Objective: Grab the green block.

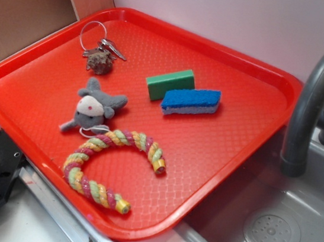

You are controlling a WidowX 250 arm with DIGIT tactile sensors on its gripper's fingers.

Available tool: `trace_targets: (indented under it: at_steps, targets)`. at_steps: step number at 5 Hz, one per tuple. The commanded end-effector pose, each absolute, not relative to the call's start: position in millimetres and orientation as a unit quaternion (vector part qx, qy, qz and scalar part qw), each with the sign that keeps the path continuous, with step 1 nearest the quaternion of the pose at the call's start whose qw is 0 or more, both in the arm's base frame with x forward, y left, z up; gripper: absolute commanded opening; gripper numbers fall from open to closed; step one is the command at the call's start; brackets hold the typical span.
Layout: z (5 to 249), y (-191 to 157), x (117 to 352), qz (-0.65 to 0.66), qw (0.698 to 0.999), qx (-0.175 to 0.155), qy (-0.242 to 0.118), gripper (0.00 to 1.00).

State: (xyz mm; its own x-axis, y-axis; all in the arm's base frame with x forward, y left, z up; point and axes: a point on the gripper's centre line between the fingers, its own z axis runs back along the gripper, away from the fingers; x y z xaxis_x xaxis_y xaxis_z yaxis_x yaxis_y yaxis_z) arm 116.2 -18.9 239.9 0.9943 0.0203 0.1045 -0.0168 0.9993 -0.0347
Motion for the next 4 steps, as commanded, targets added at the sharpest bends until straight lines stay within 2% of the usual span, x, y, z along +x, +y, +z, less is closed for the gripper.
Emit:
trace_targets:
  at_steps: [1, 3, 4]
  targets:
    - [239.9, -18.9, 116.2, 0.009, 0.998, -0.017, -0.053, 1.0]
    - [215.7, -9.9, 154.2, 0.044, 0.993, -0.004, -0.112, 1.0]
    - [202.5, -12.6, 179.7, 0.029, 0.991, -0.01, -0.132, 1.0]
